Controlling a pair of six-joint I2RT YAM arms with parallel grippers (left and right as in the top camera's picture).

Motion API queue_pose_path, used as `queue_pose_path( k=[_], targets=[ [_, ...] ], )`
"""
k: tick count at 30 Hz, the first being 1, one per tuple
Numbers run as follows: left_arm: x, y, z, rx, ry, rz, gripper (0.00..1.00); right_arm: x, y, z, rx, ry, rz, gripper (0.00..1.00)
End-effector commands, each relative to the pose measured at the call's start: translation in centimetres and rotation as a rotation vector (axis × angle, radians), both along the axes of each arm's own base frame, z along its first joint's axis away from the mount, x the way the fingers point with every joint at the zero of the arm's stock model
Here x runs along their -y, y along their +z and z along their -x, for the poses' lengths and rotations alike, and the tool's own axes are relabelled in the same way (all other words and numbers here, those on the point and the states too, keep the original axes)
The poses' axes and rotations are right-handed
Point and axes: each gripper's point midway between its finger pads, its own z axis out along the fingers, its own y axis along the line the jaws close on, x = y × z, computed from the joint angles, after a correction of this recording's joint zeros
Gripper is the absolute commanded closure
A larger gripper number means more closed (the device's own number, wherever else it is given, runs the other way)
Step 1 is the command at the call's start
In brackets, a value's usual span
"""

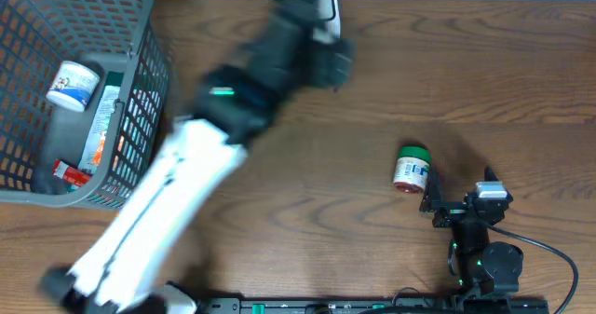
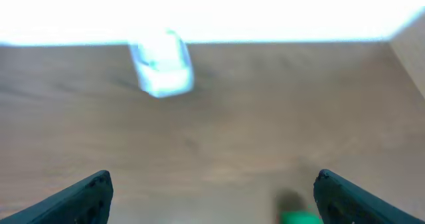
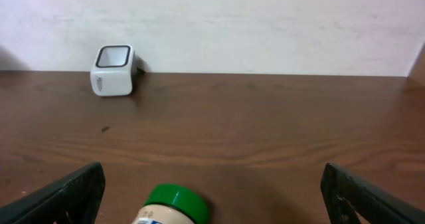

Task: Scan the item barcode
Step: 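Return the left gripper to the basket and grasp the cotton-swab tub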

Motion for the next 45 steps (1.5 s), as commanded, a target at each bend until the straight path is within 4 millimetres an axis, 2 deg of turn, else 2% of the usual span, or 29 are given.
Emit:
queue_pose_path(
  k=[1, 4, 6, 7, 9, 11, 12, 16, 17, 19, 21, 24, 29, 32, 34, 41, 45],
  targets=[
    [-10.7, 4.5, -0.8, 0.117, 0.170, -0.085, 0.05, 0.5, -0.2, 0.0, -0.003, -0.021, 0.018, 0.01],
    [-20.3, 7.2, -0.7, 0.193, 0.344, -0.170, 0.05, 0.5, -0.2, 0.0, -0.003, -0.021, 0.018, 0.01],
    [-24.4, 8.0, -0.3, 0.216, 0.421, -0.221, 0.05, 0.5, -0.2, 0.0, -0.003, -0.021, 0.018, 0.01],
    [-27.9, 8.3, 0.1, 0.218, 0.488, -0.267, 0.04, 0.5, -0.2, 0.0, -0.003, -0.021, 0.018, 0.01],
    [-31.7, 8.0, 0.6, 0.200, 0.557, -0.319, 0.01, 0.5, -0.2, 0.0, -0.003, -0.021, 0.018, 0.01],
    [-35.3, 7.0, 0.7, 0.159, 0.602, -0.394, 0.01, 0.4, -0.2, 0.0, -0.003, -0.020, 0.018, 0.01],
    [-36.5, 6.1, 0.5, 0.131, 0.615, -0.410, 0.01, 0.4, -0.2, 0.0, -0.002, -0.018, 0.018, 0.01],
    [-40.3, 0.6, -1.6, -0.024, 0.601, -0.483, 0.00, 0.1, -0.2, 0.0, -0.002, -0.008, 0.018, 0.01],
    [-41.5, -1.7, -2.3, -0.082, 0.596, -0.494, 0.00, 0.1, -0.2, 0.0, -0.002, -0.007, 0.018, 0.01],
    [-42.8, -4.5, -3.0, -0.149, 0.602, -0.487, 0.00, 0.1, -0.2, 0.0, -0.002, -0.007, 0.018, 0.01],
    [-43.4, -6.2, -3.5, -0.188, 0.596, -0.486, 0.01, 0.1, -0.2, 0.0, -0.003, -0.007, 0.018, 0.01],
    [-44.7, -10.4, -4.9, -0.265, 0.531, -0.538, 0.01, 0.1, -0.2, 0.0, -0.002, -0.007, 0.018, 0.01],
    [-45.8, -16.4, -7.2, -0.343, 0.413, -0.616, 0.02, 0.1, -0.2, 0.0, -0.002, -0.007, 0.018, 0.01],
    [-46.2, -19.2, -7.9, -0.380, 0.360, -0.643, 0.02, 0.1, -0.2, 0.0, -0.002, -0.007, 0.018, 0.01],
    [-46.6, -21.9, -8.6, -0.408, 0.305, -0.675, 0.02, 0.1, -0.2, 0.0, -0.002, -0.007, 0.018, 0.01],
    [-48.8, -25.4, -9.6, -0.409, 0.322, -0.681, 0.02, 0.1, -0.2, 0.0, -0.002, -0.007, 0.018, 0.01],
    [-47.9, -27.1, -9.6, -0.425, 0.279, -0.626, 0.02, 0.1, -0.2, 0.0, -0.002, -0.007, 0.018, 0.01]
  ],
)
